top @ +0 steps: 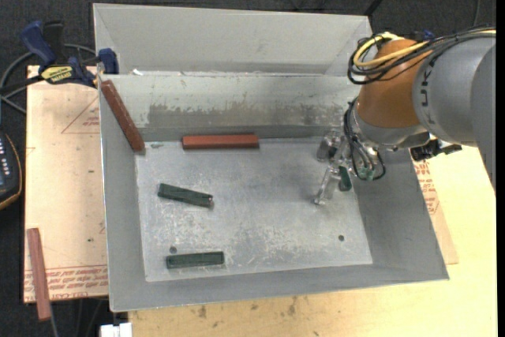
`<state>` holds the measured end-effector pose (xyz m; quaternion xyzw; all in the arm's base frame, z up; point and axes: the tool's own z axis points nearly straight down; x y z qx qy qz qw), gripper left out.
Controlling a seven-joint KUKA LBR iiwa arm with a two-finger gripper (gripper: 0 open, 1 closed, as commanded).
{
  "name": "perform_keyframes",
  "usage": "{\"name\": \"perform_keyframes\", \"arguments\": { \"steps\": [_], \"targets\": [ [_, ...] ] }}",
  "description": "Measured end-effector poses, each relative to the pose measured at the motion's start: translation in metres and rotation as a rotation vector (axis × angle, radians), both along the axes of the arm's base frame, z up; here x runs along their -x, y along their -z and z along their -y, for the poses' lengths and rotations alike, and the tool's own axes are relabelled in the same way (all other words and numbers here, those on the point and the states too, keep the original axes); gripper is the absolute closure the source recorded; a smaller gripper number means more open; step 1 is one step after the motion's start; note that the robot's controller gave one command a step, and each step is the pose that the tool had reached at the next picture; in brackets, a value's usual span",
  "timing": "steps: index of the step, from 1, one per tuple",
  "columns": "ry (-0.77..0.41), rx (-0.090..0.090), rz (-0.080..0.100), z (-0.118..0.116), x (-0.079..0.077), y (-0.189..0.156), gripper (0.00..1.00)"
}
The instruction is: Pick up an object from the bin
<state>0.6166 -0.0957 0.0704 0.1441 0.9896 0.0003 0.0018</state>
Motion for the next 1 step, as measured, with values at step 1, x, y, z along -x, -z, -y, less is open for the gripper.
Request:
{"name": "perform_keyframes", "arguments": {
  "steps": [1],
  "targets": [
    [0.029, -0.01, 0.003, 0.0441, 0.0067, -0.001, 0.0]
  ]
}}
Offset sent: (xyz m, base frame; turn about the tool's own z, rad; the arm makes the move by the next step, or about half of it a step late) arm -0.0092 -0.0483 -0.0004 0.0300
